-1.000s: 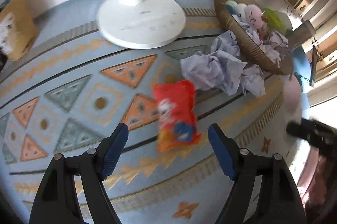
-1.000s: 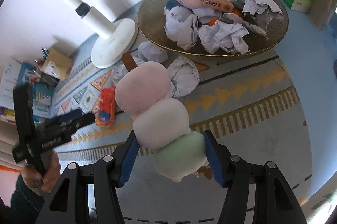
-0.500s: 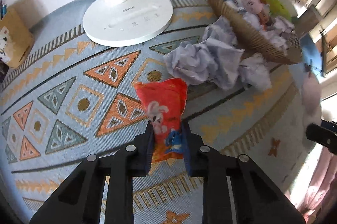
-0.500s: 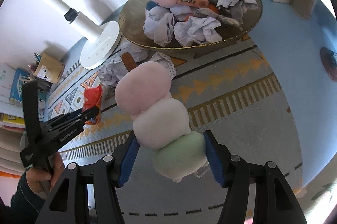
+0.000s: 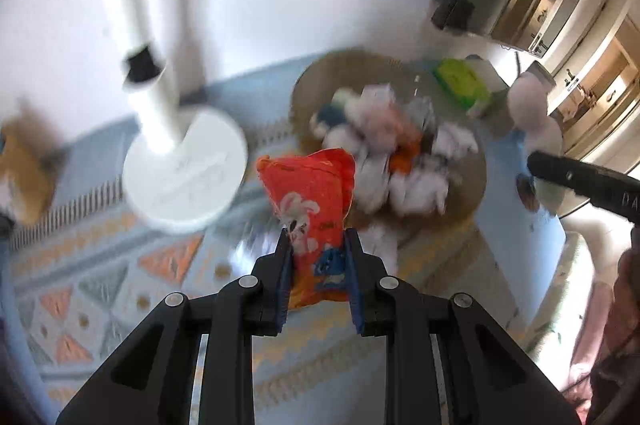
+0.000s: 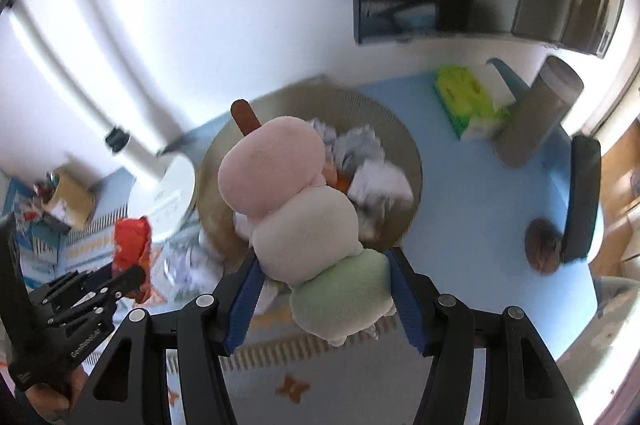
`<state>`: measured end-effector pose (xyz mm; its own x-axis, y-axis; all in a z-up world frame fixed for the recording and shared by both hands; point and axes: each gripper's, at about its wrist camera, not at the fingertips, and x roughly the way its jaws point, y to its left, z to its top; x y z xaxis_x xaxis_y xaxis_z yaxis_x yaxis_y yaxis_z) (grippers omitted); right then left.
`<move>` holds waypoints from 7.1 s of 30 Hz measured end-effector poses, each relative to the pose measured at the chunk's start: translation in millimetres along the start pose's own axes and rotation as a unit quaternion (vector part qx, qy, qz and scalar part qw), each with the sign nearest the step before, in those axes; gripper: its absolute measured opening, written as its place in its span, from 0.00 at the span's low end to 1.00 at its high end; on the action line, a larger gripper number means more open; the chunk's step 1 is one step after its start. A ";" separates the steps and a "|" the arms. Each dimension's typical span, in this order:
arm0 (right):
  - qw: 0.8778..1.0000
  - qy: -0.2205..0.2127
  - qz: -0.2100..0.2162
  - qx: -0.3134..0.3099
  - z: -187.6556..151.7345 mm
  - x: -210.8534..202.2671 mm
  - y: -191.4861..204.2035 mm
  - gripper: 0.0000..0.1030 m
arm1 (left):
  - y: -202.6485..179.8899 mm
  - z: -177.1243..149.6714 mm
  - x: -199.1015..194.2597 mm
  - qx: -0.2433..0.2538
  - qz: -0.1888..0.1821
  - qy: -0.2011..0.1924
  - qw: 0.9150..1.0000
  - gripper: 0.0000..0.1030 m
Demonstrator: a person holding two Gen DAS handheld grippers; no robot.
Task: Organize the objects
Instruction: 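Carry the plush chain and red snack bag over the bowl and open both tools, then move both open tools back to the paper on the rug, then grasp a lined paper ball with the right tool while the left tool grasps crumpled paper, then carry both paper pieces over the bowl and open both tools, then move both open tools back to the last paper on the rug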
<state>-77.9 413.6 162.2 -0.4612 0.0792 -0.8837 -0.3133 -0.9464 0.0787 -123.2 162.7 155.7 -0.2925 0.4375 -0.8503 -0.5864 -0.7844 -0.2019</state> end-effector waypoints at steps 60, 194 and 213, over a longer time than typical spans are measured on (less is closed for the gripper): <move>0.988 0.100 0.011 0.113 -130.2 93.1 51.4 0.68 | 108.5 -117.5 36.3 -0.074 -0.026 0.098 0.992 0.50; 0.955 0.113 0.164 0.219 -104.7 87.7 9.8 0.66 | 85.9 -89.1 41.7 -0.080 -0.123 0.055 0.988 0.79; 0.945 0.121 0.148 0.266 -47.6 161.6 64.3 0.66 | 50.1 -49.6 112.6 0.010 -0.144 0.077 0.987 0.27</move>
<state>-133.1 350.6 2.4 -0.4112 -0.2999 -0.8608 -0.6027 -0.6190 0.5036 -148.0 150.9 25.8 0.0059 0.5677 -0.8232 -0.6439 -0.6277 -0.4375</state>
